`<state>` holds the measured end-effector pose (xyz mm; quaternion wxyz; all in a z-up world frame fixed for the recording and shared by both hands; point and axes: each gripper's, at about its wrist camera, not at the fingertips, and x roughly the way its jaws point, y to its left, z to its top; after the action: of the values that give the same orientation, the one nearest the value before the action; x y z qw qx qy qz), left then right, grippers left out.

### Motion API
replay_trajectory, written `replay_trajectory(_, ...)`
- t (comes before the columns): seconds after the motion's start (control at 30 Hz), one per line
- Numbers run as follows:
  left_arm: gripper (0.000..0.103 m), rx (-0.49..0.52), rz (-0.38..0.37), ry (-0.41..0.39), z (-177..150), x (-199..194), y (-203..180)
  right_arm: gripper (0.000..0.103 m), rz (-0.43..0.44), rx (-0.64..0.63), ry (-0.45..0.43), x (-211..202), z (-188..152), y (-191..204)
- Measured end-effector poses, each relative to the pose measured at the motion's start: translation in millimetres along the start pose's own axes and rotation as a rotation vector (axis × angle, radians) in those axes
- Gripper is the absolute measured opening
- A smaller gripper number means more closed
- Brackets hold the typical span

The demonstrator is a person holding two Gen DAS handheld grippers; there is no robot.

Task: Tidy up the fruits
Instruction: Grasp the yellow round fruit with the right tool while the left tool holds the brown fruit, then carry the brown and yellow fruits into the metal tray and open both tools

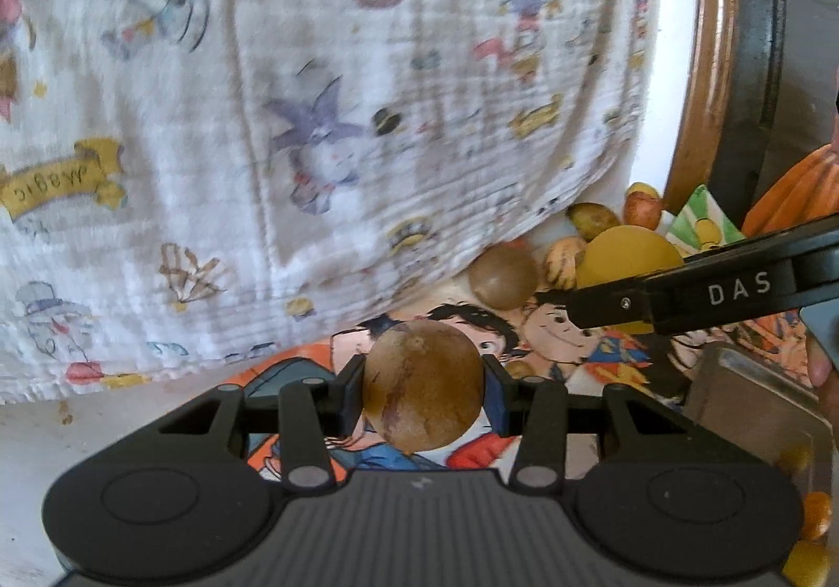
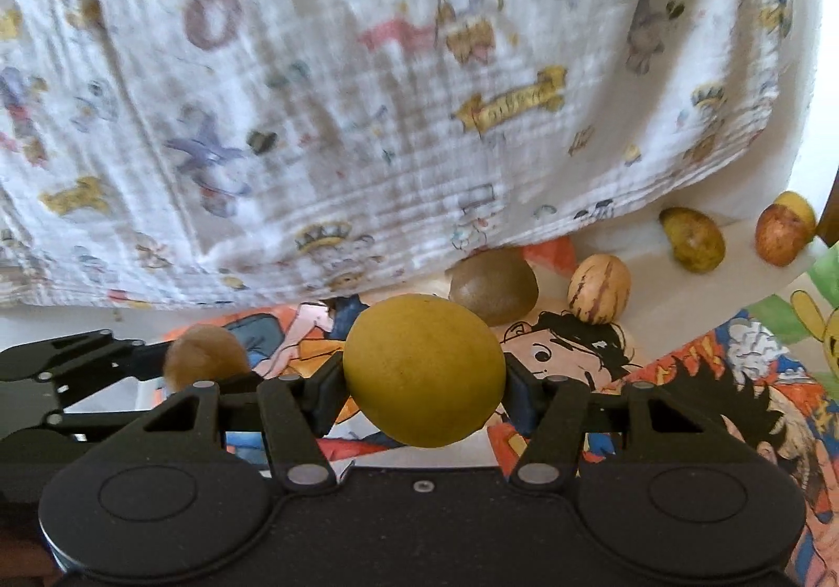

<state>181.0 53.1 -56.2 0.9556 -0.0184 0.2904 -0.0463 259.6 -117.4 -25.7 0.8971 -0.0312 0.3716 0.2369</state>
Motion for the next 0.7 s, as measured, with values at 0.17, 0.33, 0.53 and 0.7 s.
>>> replay_trajectory(0.17, 0.049, 0.017, -0.015, -0.022, 2, -20, -14, 0.062, 0.000, -0.006, -0.041, -32, -6, 4)
replay_trajectory(0.33, 0.049, 0.035, -0.028, -0.045, -1, -43, -31, 0.062, -0.013, -0.003, -0.081, -69, -15, 5)
replay_trajectory(0.53, 0.049, 0.051, -0.044, -0.063, -3, -77, -49, 0.062, -0.035, 0.019, -0.120, -117, -34, 5)
replay_trajectory(0.7, 0.049, 0.082, -0.064, -0.093, 2, -103, -67, 0.062, -0.045, 0.033, -0.152, -153, -51, 7)
